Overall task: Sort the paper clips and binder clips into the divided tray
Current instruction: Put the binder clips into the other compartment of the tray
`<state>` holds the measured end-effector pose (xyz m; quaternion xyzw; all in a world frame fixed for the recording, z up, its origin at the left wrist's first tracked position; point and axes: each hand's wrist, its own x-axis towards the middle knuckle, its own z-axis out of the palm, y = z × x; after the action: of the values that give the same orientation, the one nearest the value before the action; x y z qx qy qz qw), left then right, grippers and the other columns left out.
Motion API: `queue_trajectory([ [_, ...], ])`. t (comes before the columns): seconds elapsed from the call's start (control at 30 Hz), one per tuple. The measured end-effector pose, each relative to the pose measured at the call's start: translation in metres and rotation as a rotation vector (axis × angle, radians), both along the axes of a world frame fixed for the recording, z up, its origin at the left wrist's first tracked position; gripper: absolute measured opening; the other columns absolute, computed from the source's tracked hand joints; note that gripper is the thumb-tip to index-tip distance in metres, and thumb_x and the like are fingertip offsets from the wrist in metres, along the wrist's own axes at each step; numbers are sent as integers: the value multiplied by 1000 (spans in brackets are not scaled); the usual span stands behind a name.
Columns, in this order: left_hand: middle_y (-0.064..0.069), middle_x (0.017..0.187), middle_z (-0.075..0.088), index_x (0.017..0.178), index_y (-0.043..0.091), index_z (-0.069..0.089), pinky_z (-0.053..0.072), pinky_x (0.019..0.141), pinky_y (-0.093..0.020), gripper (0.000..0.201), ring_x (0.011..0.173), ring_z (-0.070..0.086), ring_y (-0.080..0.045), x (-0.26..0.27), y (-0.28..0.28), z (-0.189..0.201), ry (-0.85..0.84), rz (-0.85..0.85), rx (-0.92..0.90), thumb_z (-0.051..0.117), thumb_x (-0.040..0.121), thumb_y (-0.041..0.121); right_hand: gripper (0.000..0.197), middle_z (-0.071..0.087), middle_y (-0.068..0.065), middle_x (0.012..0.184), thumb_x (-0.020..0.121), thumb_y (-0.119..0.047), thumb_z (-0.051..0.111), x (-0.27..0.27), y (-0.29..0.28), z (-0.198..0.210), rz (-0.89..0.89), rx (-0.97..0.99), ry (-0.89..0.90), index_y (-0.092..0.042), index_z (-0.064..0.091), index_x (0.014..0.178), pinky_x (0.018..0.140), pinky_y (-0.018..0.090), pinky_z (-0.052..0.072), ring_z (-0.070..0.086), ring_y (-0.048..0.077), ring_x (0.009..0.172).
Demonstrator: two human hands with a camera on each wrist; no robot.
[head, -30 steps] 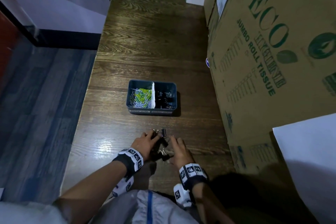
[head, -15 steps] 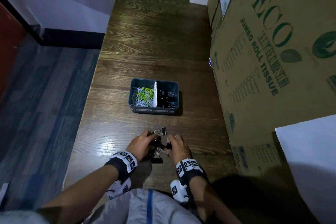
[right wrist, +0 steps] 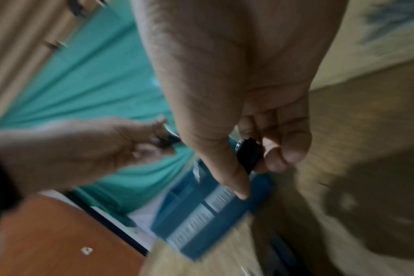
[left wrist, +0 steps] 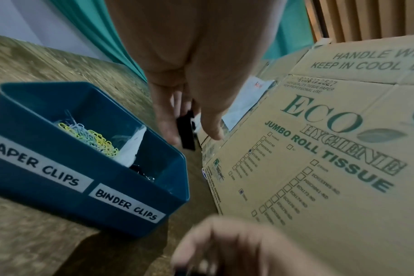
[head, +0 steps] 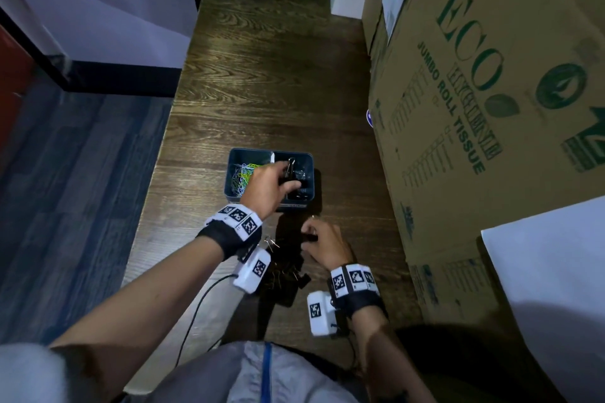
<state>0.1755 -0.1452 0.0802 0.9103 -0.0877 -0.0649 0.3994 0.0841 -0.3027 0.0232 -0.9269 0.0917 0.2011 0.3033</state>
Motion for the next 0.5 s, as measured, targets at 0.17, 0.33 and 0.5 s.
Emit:
queue_trajectory([
  [0.17,-5,93,69,112,14,65,53,70,-19,20,76,64,-9,-34,18,-34,25,-78,180,60,93,16,34,65,0,111,83,-2,73,57,3,39,16,42,-231,-23,63,107,66,17,41,59,12,89],
  [0.33,-7,136,46,141,20,35,50,85,-40,78,117,49,-27,-74,46,-90,253,-249,522,72,79,49,50,61,-2,96,79,2,73,75,6,51,50,-8,-346,-23,60,121,70,27,45,57,14,85],
  [0.5,-7,160,-4,152,27,-12,32,108,-59,135,144,3,-42,-95,53,-118,367,-431,745,82,60,58,86,42,7,147,74,-6,82,28,13,-10,205,-63,105,-34,40,143,99,43,51,51,29,129],
])
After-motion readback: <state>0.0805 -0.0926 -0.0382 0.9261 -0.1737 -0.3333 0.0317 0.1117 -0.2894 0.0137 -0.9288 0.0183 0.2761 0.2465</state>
